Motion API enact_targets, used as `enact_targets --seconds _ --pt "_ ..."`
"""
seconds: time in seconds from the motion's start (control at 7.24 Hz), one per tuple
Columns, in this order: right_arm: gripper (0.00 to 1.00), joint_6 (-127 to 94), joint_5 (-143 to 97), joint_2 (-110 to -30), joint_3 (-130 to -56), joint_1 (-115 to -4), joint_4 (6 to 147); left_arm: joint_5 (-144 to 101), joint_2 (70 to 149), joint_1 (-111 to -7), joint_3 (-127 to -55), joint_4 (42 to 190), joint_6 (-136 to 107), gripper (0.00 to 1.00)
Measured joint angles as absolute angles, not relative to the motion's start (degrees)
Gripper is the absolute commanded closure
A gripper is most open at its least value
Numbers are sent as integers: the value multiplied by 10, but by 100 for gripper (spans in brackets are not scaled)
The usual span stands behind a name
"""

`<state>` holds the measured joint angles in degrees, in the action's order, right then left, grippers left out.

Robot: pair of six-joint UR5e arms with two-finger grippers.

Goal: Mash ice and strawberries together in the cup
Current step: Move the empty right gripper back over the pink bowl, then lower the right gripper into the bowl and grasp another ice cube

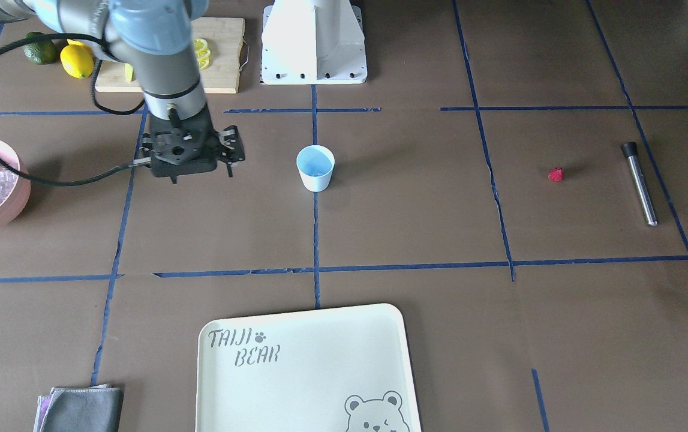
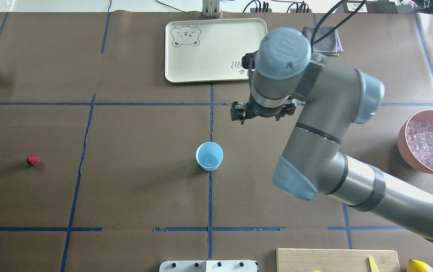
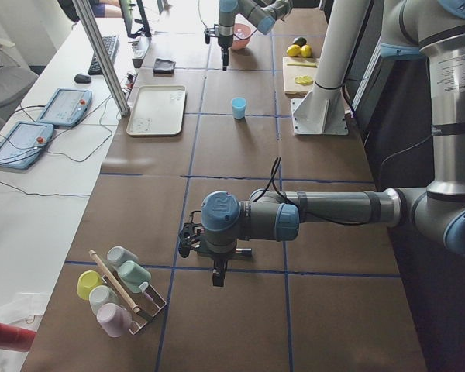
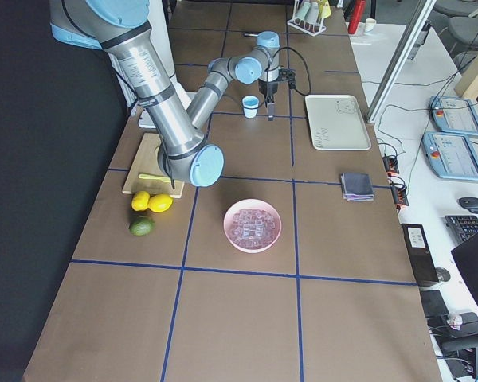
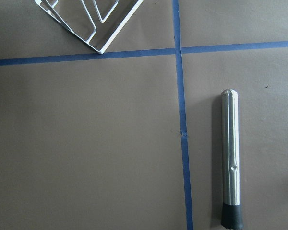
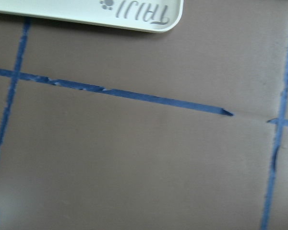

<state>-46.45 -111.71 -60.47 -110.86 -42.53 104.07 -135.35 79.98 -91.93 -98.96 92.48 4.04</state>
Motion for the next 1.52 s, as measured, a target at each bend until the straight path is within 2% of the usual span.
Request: enact_targets --seconds 0.28,0.83,0.97,1.11,1.52 --pt "1 -343 -1169 -735 -1172 -503 1004 -1354 800 -919 -990 925 40 0" --pt "1 -197 -1233 -968 -1169 -604 804 -1354 800 -919 -990 925 40 0" --pt "2 -180 -1234 -1001 -1147 -615 756 -1354 800 -919 -990 925 40 0" --pt "9 -173 -1231 -1020 -1121 -620 718 -1354 800 -919 -990 925 40 0" --pt "15 -166 -1199 -1031 -1072 -622 689 -1354 800 -919 -990 925 40 0"
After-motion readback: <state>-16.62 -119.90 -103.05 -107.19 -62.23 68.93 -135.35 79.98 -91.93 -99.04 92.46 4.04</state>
